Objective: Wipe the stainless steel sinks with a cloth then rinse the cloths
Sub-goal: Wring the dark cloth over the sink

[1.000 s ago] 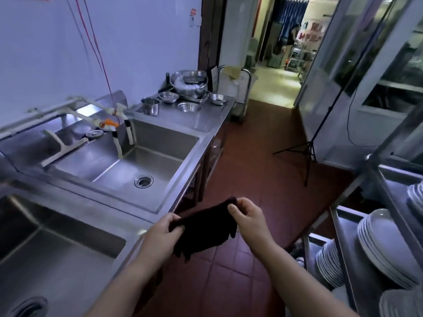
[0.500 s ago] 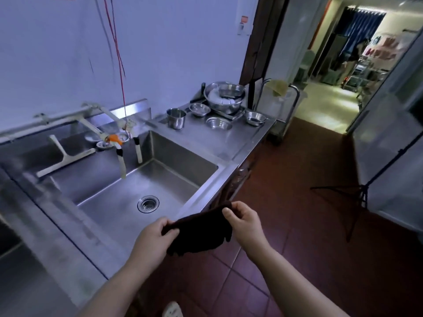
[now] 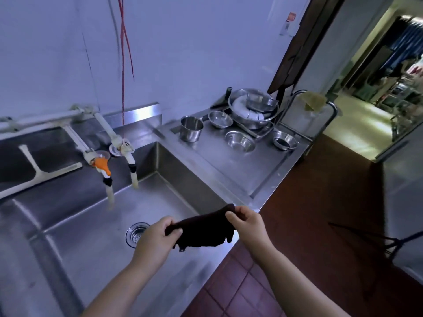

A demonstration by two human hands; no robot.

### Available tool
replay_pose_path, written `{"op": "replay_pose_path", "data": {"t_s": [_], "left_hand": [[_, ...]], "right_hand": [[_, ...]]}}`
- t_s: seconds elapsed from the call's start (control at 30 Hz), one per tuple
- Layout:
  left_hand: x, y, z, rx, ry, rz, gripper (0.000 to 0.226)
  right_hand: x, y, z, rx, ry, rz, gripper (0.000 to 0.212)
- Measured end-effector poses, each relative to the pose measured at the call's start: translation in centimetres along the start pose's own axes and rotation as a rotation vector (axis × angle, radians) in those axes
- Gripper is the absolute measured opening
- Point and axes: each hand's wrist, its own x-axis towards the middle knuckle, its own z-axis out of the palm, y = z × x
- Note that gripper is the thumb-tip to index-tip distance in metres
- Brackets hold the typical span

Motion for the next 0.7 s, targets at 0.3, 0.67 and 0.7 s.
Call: {"op": "replay_pose_path", "data": {"t_s": [0.3,0.67,0.7], "left_hand": [[10.3,-1.7,3.4,0.071,0.107,-0.166,0.019],[24.4,0.8,11.9,-0.056,0.186,-0.359,0.009],[25.4,0.8,12.5,-0.061,0.194,-0.358,0.010]], "right_hand": [[16.5,3.2,2.3,-0.047,-0.232,0.045,0.012],[35.2,4.5,0.2,-0.253,-0.402,-0.059,0.014],[36.4,4.7,0.1,-0.290,-0.403,-0.078,0.016]]}}
